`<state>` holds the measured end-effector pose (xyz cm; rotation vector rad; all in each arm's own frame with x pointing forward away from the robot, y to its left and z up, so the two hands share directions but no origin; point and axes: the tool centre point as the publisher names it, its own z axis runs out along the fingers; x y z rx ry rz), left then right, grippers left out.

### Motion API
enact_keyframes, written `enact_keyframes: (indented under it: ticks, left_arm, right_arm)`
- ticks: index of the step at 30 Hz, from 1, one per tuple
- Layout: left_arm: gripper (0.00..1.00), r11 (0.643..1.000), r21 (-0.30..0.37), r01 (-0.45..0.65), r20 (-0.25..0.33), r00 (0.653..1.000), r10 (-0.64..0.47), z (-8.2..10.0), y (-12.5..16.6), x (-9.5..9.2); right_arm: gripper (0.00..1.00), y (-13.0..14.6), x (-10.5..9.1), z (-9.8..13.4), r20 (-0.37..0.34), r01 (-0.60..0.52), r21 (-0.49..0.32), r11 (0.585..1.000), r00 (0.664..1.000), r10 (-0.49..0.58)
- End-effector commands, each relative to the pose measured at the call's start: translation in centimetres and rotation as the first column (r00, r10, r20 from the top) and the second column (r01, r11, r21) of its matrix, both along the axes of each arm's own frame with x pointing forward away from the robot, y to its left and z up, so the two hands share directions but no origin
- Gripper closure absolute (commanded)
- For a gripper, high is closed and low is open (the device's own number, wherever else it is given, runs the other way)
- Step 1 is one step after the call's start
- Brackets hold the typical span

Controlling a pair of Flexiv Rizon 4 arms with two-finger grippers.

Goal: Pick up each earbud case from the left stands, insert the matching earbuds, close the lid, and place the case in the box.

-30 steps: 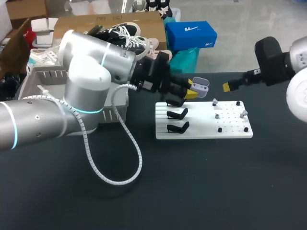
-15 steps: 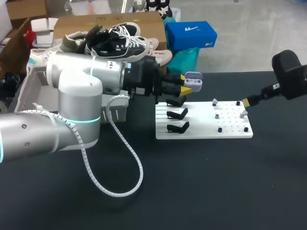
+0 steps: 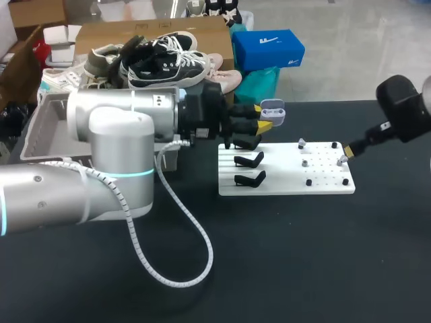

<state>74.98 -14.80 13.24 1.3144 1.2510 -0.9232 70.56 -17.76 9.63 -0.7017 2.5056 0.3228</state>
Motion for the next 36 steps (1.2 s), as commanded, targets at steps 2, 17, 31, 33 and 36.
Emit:
enact_keyframes:
  ticks: [2, 17, 31, 33, 36]
  left_arm:
    - [1.00, 0.999, -0.012, -0.052, 0.012, 0.999, 0.052, -0.1, -0.1, -0.3]
    - [1.00, 0.999, -0.012, -0.052, 0.012, 0.999, 0.052, -0.1, -0.1, -0.3]
    - [1.00, 0.999, -0.012, -0.052, 0.012, 0.999, 0.052, -0.1, -0.1, -0.3]
    - [1.00, 0.999, -0.012, -0.052, 0.012, 0.999, 0.052, -0.1, -0.1, -0.3]
    - [1.00, 0.999, -0.012, -0.052, 0.012, 0.999, 0.052, -0.1, -0.1, -0.3]
  right_arm:
    - [0.00, 0.1, 0.1, -0.5, 0.029, 0.045, -0.104, 0.994, 0.999, -0.043]
    - [0.00, 0.7, 0.7, -3.9, -0.023, -0.032, -0.257, 0.966, 0.999, 0.027]
    - [0.11, 1.1, 1.9, -5.8, -0.074, -0.056, -0.258, 0.965, 0.997, 0.038]
    - [0.24, 1.0, 1.9, -6.0, -0.088, -0.060, -0.257, 0.965, 0.995, 0.038]
    - [0.35, 1.2, 2.0, -6.3, -0.102, -0.062, -0.255, 0.965, 0.994, 0.037]
